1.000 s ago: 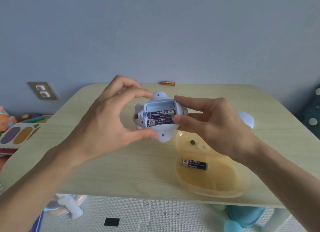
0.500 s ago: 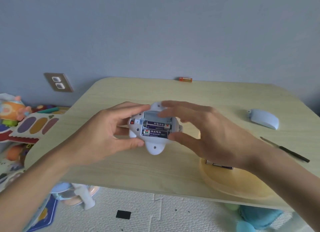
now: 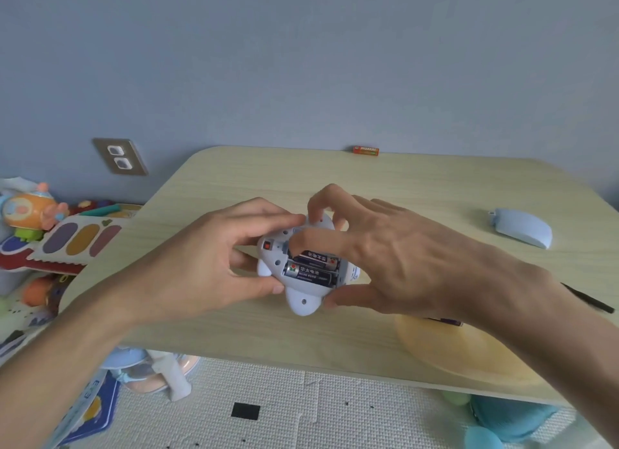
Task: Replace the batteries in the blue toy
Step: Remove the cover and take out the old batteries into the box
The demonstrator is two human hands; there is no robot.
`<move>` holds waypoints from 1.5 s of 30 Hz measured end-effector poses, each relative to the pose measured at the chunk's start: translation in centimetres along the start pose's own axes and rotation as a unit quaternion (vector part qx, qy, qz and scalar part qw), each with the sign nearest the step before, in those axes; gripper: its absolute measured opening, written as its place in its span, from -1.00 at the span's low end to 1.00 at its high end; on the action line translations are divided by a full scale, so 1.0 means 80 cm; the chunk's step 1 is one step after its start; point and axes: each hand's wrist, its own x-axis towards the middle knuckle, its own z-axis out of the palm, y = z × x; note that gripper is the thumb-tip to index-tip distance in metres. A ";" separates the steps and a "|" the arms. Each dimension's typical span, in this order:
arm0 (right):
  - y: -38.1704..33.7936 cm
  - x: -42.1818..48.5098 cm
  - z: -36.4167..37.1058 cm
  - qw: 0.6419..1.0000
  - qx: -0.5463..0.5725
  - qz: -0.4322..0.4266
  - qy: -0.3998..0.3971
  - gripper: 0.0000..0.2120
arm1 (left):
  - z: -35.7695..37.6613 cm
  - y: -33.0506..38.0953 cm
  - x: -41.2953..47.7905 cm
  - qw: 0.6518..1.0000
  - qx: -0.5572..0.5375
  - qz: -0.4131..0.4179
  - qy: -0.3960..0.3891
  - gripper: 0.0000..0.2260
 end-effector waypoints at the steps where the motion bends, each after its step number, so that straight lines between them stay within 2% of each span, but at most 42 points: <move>1: 0.000 0.001 -0.001 1.000 -0.003 0.000 -0.003 -0.48 | -0.001 0.000 0.000 1.000 0.004 -0.002 -0.003 -0.34; 8: -0.003 0.005 -0.004 0.999 -0.024 -0.013 -0.022 -0.52 | 0.002 0.000 0.000 1.000 -0.008 -0.007 -0.027 -0.35; 11: -0.001 0.005 -0.001 0.999 -0.023 -0.013 -0.026 -0.63 | -0.002 -0.001 0.000 1.000 -0.009 -0.009 -0.018 -0.35; 16: 0.001 0.000 0.000 0.999 0.000 -0.012 -0.031 -0.53 | 0.000 -0.003 0.000 1.000 -0.019 -0.012 -0.022 -0.37; 29: -0.001 0.010 -0.009 0.995 0.082 -0.022 -0.047 -0.54 | -0.001 -0.001 0.000 0.999 -0.043 -0.002 -0.029 -0.46; 34: -0.001 0.008 -0.005 0.995 0.091 -0.011 -0.033 -0.44 | -0.001 0.001 0.000 0.999 -0.040 -0.012 -0.026 -0.53; 39: 0.000 0.004 -0.001 0.992 0.128 0.002 0.014 -0.64 | 0.000 0.003 -0.002 0.999 -0.034 -0.013 -0.024 -0.53; 45: 0.001 0.003 0.011 0.977 0.191 0.047 0.081 -0.74 | -0.003 0.001 -0.004 1.000 -0.019 -0.013 -0.014 -0.43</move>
